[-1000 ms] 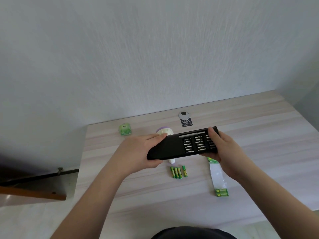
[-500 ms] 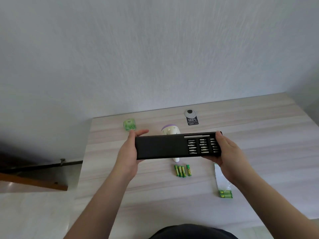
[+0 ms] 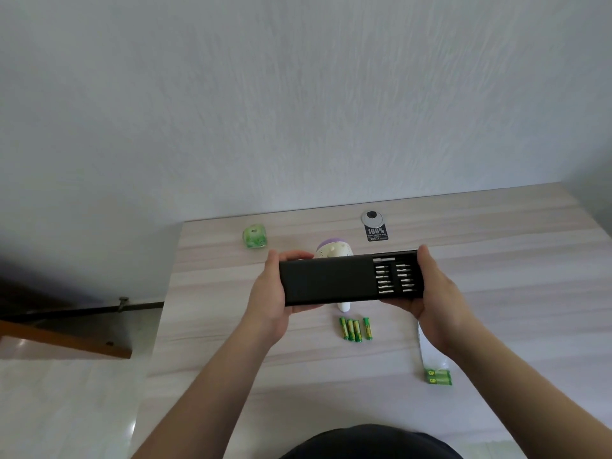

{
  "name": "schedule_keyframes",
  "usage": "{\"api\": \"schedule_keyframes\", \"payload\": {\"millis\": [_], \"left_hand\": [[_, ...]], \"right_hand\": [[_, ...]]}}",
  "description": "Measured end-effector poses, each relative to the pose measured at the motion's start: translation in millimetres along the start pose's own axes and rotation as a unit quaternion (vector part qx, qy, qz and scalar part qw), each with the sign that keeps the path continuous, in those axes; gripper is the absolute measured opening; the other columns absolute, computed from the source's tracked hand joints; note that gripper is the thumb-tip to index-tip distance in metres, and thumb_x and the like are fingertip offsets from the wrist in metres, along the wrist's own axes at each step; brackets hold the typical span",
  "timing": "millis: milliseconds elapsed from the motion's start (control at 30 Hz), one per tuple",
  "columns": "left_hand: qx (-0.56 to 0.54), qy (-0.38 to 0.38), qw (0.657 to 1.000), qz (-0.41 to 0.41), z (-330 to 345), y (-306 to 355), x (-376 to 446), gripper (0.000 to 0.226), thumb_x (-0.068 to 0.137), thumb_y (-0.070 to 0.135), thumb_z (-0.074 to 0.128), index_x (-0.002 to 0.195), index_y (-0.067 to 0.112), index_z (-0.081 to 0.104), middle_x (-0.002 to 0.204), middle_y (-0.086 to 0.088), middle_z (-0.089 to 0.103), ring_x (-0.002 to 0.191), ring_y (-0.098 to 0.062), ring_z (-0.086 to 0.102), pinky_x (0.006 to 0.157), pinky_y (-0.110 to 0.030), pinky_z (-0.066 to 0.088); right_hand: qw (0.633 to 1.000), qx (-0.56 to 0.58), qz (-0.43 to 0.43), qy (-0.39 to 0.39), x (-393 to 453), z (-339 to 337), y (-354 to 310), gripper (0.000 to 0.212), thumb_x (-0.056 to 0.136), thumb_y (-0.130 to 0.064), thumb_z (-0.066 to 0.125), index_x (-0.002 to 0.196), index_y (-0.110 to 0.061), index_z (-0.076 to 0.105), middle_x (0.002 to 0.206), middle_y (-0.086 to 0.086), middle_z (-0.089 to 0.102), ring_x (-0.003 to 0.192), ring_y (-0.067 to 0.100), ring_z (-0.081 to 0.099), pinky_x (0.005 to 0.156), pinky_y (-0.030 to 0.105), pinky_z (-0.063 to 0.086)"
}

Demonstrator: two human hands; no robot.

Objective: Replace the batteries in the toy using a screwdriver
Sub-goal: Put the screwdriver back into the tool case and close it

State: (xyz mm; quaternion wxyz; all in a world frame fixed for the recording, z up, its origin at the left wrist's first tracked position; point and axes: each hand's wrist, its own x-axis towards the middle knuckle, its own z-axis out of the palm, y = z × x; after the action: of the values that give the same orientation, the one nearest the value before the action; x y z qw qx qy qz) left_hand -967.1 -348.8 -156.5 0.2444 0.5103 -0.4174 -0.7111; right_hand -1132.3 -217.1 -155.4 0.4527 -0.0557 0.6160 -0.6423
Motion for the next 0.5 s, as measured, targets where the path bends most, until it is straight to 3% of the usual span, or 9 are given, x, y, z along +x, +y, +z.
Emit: {"api": "schedule_keyframes", "payload": {"millis": [100, 267, 500], "left_hand": [[-0.006, -0.004, 1.000, 0.001, -1.3, -1.2, 1.0, 0.053, 0.104, 0.039, 0.026, 0.097, 0.012, 0.071, 0.091, -0.009, 0.072, 0.093, -0.028, 0.066, 0.069, -0.046, 0.059], [-0.011, 0.002, 1.000, -0.003, -2.5, -4.8, 3.2, 0.058, 0.105, 0.041, 0.022, 0.098, 0.010, 0.071, 0.092, -0.012, 0.073, 0.093, -0.030, 0.066, 0.071, -0.048, 0.059], [0.005, -0.011, 1.000, -0.011, 7.9, -8.5, -2.1, 0.059, 0.104, 0.041, 0.021, 0.092, 0.014, 0.071, 0.098, -0.014, 0.071, 0.093, -0.030, 0.065, 0.071, -0.048, 0.059]], "right_hand": [[1.000, 0.001, 0.003, -0.019, 1.3, -1.7, -1.6, 0.053, 0.100, -0.048, 0.033, 0.113, -0.006, 0.062, 0.103, 0.013, 0.072, 0.096, 0.024, 0.070, 0.079, 0.039, 0.056], [0.999, 0.012, 0.019, -0.028, -0.2, -0.6, 0.5, 0.057, 0.098, -0.051, 0.032, 0.111, -0.006, 0.063, 0.099, 0.012, 0.074, 0.091, 0.023, 0.072, 0.073, 0.035, 0.058], [0.996, 0.014, 0.056, -0.073, -5.5, 3.3, 12.3, 0.060, 0.098, -0.053, 0.031, 0.119, -0.005, 0.060, 0.109, 0.017, 0.070, 0.099, 0.028, 0.069, 0.086, 0.043, 0.056]]}}
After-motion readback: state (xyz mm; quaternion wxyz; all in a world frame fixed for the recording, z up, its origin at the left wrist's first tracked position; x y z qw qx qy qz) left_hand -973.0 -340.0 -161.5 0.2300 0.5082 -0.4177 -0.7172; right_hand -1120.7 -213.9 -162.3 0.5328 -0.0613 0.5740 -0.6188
